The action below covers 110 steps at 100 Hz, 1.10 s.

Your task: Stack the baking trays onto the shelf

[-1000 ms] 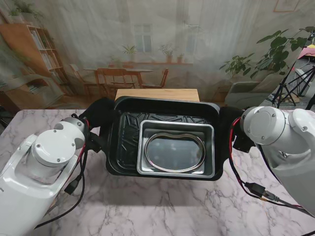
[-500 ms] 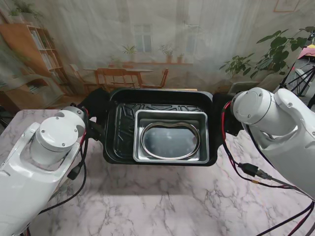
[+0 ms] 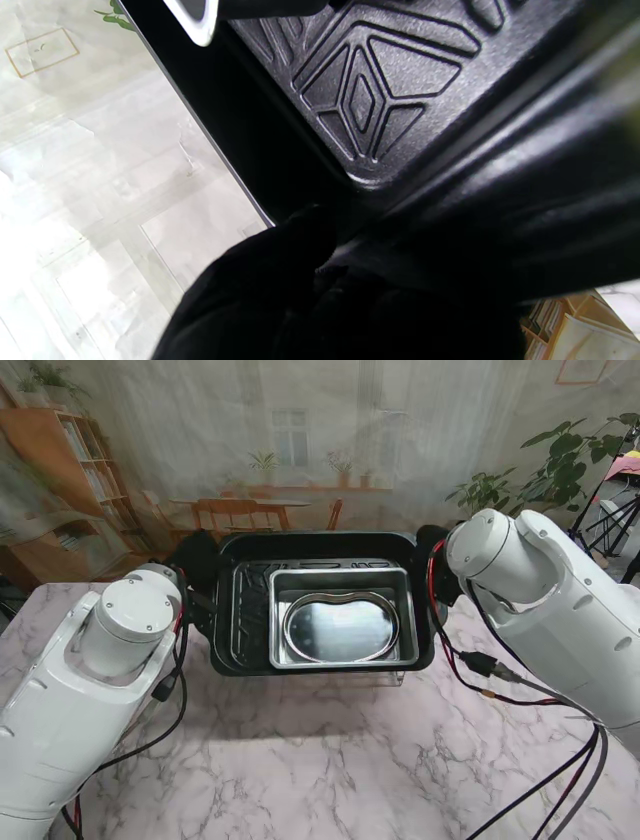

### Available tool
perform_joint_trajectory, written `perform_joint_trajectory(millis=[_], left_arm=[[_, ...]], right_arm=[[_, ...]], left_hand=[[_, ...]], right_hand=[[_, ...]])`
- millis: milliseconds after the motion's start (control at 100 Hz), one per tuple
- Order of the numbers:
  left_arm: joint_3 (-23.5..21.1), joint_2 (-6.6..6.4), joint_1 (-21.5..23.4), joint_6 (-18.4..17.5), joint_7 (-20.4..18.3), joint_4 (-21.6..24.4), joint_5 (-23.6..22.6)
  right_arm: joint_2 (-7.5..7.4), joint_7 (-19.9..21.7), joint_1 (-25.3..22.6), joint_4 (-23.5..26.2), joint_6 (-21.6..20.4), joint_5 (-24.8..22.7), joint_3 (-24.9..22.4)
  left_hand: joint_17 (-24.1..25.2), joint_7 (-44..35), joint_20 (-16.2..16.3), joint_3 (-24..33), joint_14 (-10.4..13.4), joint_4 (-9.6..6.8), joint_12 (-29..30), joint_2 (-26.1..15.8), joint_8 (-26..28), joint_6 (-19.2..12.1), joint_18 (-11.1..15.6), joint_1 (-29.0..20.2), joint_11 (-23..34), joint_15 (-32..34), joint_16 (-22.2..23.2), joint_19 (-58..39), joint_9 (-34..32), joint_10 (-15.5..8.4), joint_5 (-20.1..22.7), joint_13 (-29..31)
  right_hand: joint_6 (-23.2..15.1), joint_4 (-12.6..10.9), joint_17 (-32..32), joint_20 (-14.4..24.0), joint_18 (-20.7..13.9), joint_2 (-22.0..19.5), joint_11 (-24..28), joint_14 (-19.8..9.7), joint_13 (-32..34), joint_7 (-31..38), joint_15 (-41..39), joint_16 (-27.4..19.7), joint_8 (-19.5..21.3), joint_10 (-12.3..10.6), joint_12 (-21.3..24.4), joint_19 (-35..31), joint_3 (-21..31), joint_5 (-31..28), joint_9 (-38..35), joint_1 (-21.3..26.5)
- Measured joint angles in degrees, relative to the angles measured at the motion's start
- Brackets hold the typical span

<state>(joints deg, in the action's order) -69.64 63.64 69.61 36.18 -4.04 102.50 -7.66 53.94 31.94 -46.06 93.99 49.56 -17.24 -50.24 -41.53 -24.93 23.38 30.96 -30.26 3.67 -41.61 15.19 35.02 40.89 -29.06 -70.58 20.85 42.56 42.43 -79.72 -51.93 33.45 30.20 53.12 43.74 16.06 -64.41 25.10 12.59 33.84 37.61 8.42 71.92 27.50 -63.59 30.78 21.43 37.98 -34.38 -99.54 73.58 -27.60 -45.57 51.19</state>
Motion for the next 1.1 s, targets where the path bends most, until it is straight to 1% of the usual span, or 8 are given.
perform_joint_trajectory(millis=[170, 400, 460, 710, 850, 910, 990, 1100], left_arm=[[0.81, 0.70, -2.35, 0.33, 1.01, -2.57, 0.02], [2.02, 2.12, -5.74, 0.65, 3.05, -7.88, 0.04], [2.27, 2.50, -6.37, 0.68, 3.83, -9.22, 0.24], [2.93, 3.81, -8.27, 0.54, 6.01, -13.57, 0.88], [3.64, 4.48, -9.62, 0.21, 7.31, -16.25, 1.27], [4.00, 4.90, -10.45, -0.03, 7.99, -17.82, 1.70], [4.33, 5.53, -11.58, -0.46, 9.14, -19.88, 2.44], [4.74, 5.93, -12.73, -0.91, 9.63, -21.71, 2.68]], right_arm=[[1.28, -1.11, 2.56, -3.04, -0.06, 0.70, 1.78], [4.08, -4.46, 4.88, -8.21, -0.93, 3.24, 3.23], [4.86, -5.37, 5.45, -9.66, -1.33, 3.77, 3.67], [7.64, -8.68, 6.97, -14.67, -2.68, 5.48, 4.74], [8.65, -10.13, 7.06, -16.40, -3.58, 5.59, 4.78], [9.05, -11.01, 7.05, -17.06, -3.85, 5.69, 4.76], [9.64, -12.29, 6.93, -17.82, -4.29, 5.71, 4.50], [10.09, -12.96, 6.86, -18.62, -4.78, 5.44, 4.48]], left_hand=[[-0.59, -0.01, 0.00, 0.00, 0.00, 0.00, -0.05, 0.00, 0.01, -0.33, -0.07, 0.00, 0.09, 0.01, 0.10, -0.57, -1.04, -0.40, 1.57, 0.76], [-1.02, -0.01, 0.11, 0.01, 0.10, 0.00, -0.72, 0.00, 0.02, -1.16, -0.07, 0.00, 0.74, 0.22, 0.10, -1.65, -2.24, -1.14, 3.51, 1.47], [-1.16, -0.01, 0.12, 0.01, 0.20, 0.00, -0.78, 0.00, 0.02, -1.61, -0.08, 0.00, 0.86, 0.27, 0.10, -1.73, -2.50, -1.41, 4.08, 1.66], [-1.36, -0.01, 0.24, 0.01, 0.76, 0.00, -0.81, 0.00, 0.02, -3.56, 0.24, 0.00, 2.15, 0.58, 0.10, -1.77, -2.61, -2.38, 6.00, 1.82], [-1.40, -0.11, 0.69, 0.01, 1.68, 0.00, -0.81, 0.00, 0.02, -5.33, 1.42, 0.00, 2.96, 0.83, 0.10, -1.78, -2.62, -3.47, 7.02, 1.86], [-1.40, -0.41, 0.69, 0.01, 1.74, 0.01, -0.81, 0.00, 0.02, -6.05, 1.47, 0.01, 3.47, 0.83, 0.10, -1.78, -2.62, -3.81, 7.64, 1.86], [-1.40, -0.92, 0.70, -0.03, 1.75, 0.52, -0.81, 0.68, 0.02, -7.18, 1.57, 0.09, 3.86, 0.83, 0.10, -1.78, -2.62, -4.14, 8.34, 1.80], [-1.37, -1.42, 0.70, -0.33, 1.78, 0.53, -0.81, 1.07, 0.02, -7.78, 1.74, 0.15, 4.16, 0.83, 0.10, -1.78, -2.62, -4.35, 8.93, 1.56]], right_hand=[[-0.02, 0.00, 0.00, 0.00, 0.00, 0.00, 1.12, -0.01, 0.00, -0.01, 0.00, 0.00, 0.00, -0.27, -0.03, 0.00, 0.00, 0.00, -0.05, 0.00], [-0.08, 0.00, -0.07, 0.01, 0.00, 0.00, 4.06, -0.02, 0.62, -0.01, 0.01, 0.00, 0.00, -1.03, -0.03, 0.00, 0.00, 0.00, -0.93, 0.00], [-0.13, 0.00, -0.79, 0.01, -0.01, 0.00, 4.30, -0.06, 1.72, -0.01, 0.06, 0.00, 0.00, -1.34, -0.03, 0.00, 0.00, 0.00, -1.49, 0.00], [-0.29, 0.00, -2.73, 0.01, 0.88, -0.01, 4.23, -0.12, 1.75, -0.01, 0.23, -0.01, 0.00, -1.66, -0.03, 0.00, 0.00, 0.03, -1.49, 0.00], [-0.36, 0.00, -3.19, 0.01, 1.60, -0.03, 4.20, 0.01, 1.75, -0.01, 0.32, -0.67, 0.00, -1.85, -0.03, 0.43, 0.00, 0.03, -1.49, 0.00], [-0.56, 0.00, -3.55, -0.38, 1.91, -0.09, 4.20, 0.02, 2.15, -0.04, 0.35, -0.87, -0.02, -2.01, -0.03, 1.08, 0.00, -0.52, -1.88, 0.00], [-0.86, 0.00, -3.69, -1.07, 1.96, -0.20, 4.20, 0.02, 2.24, -0.04, 0.18, -1.38, -0.04, -2.32, -0.03, 2.19, -0.02, -1.06, -2.34, 0.00], [-0.87, 0.00, -3.72, -2.02, 1.96, -1.22, 4.20, 0.02, 2.26, -0.04, -0.32, -1.96, -0.05, -2.50, 0.12, 3.75, -0.09, -1.02, -2.35, 0.00]])
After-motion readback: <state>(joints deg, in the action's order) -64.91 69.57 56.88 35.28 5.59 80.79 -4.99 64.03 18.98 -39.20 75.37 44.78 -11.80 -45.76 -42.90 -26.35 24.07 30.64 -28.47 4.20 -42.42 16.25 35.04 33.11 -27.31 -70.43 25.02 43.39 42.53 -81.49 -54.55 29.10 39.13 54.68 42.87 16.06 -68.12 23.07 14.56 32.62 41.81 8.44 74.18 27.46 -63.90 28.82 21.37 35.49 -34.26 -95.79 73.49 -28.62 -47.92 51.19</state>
